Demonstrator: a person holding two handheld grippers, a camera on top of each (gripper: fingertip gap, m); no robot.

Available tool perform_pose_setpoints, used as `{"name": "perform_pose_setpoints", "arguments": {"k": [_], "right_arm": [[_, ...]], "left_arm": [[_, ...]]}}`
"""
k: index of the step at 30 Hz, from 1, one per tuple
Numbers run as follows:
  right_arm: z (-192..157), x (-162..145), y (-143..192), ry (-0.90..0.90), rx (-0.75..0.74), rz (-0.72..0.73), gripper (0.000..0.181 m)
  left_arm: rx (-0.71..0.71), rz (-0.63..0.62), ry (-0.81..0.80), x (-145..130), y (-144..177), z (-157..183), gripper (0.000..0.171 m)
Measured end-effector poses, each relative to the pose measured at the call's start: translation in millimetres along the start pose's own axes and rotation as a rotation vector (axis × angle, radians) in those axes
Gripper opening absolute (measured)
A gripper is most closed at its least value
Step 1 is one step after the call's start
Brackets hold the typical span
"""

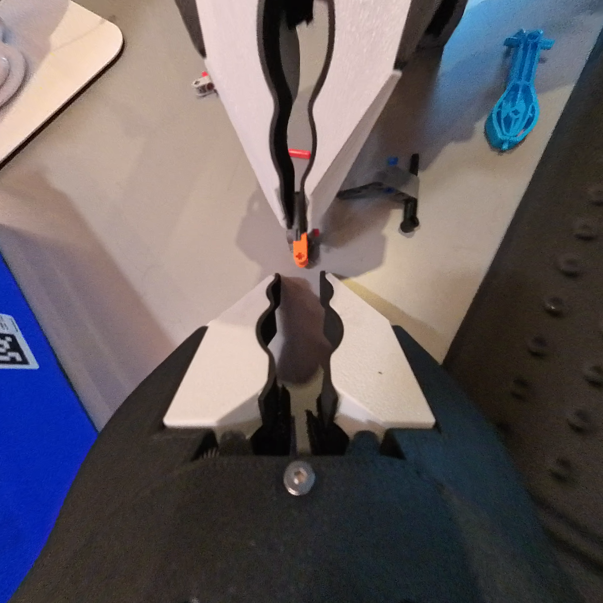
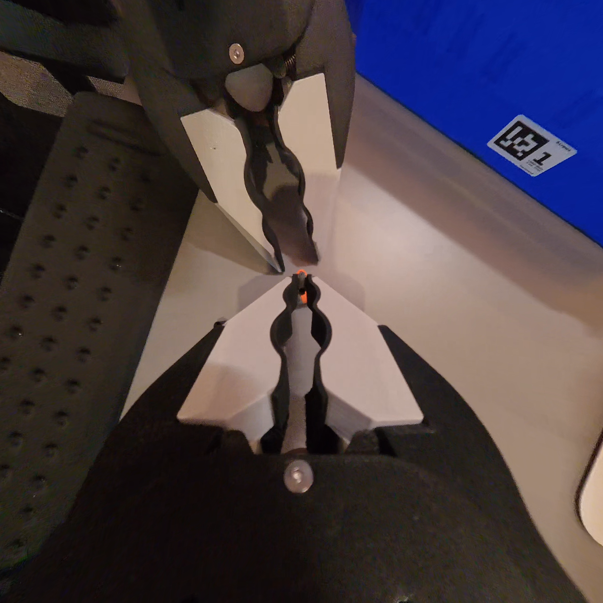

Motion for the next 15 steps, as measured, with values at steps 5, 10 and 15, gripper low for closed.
{"name": "perform_pose_setpoints", "arguments": {"k": [5,10,15], "right_arm": [[0.3,-5.3,-4.6,0.000,0.011,-0.004,0.001],[-0.6,-8.5,-6.4,-0.004,0.025,0.004,0.001],[-3.0,-8.9,-3.6,-0.004,0.016,0.026,0.001]], "left_arm": [[-0.003,0.004,-0.045,5.6,-7.2,3.2,0.008],[0.026,0.012,-0.072,8.6,-9.7,2.3,0.005],[0.043,0.039,-0.096,15.4,-8.1,3.9,0.004]]}}
Point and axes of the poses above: each gripper's, where its closed fingertips meet, y back along the fingers, x out of its top, z = x × y across the jaws, the point moved 2 cm from there along y, back along the fingers, and after that the axes turned 5 degrees about y, right-handed, at the moved point
